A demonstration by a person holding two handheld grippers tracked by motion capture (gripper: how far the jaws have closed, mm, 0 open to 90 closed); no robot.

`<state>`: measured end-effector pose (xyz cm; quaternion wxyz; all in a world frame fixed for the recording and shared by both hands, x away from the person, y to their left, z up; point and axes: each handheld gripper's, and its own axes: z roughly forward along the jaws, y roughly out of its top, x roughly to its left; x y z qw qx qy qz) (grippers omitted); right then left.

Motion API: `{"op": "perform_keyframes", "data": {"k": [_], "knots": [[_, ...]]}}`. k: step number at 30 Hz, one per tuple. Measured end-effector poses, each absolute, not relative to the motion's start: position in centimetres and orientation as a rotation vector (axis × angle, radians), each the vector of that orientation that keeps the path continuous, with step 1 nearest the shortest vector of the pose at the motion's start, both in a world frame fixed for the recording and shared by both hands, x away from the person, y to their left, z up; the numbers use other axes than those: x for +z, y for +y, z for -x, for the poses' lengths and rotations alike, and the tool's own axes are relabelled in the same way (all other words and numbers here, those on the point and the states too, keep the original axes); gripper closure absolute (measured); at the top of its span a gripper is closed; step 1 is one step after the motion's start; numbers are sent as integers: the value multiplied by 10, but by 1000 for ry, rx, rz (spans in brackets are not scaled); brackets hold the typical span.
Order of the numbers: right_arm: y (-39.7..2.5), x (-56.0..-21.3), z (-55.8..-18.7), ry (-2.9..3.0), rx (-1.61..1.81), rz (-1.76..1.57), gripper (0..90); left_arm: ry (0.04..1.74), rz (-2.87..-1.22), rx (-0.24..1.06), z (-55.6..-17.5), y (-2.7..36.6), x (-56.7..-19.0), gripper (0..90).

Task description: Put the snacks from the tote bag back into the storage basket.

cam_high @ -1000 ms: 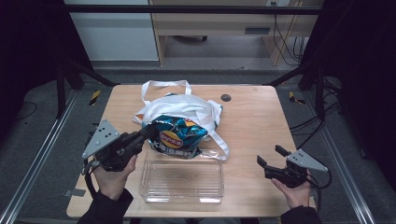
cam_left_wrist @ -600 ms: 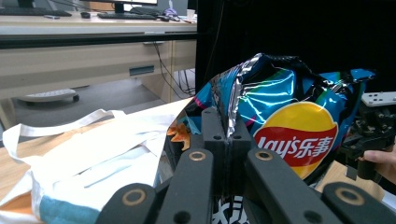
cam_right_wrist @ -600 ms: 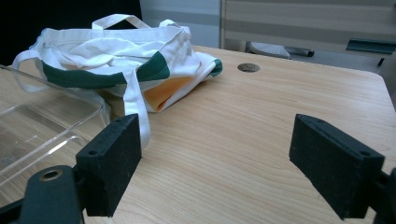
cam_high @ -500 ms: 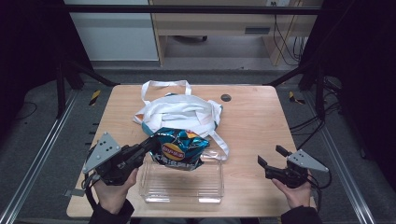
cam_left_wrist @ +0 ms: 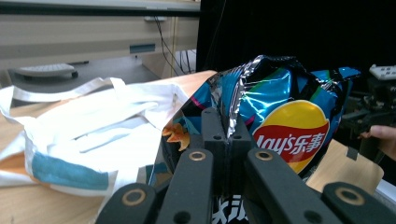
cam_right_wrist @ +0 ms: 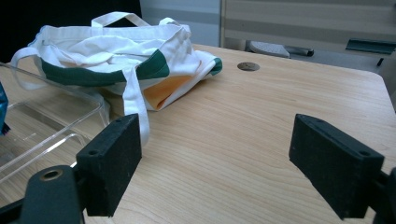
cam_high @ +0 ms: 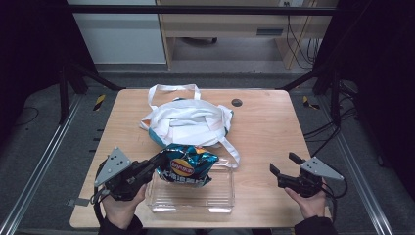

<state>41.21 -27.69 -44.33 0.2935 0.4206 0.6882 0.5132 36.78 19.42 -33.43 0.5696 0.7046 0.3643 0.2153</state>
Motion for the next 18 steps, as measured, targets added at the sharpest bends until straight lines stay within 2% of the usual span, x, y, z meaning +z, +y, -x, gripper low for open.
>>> {"op": "perform_keyframes", "data": {"k": [18], "knots": [[-276,-444,-413,1836,1374,-1121,170,916,-1727,450,-383,175,-370,900]]}}
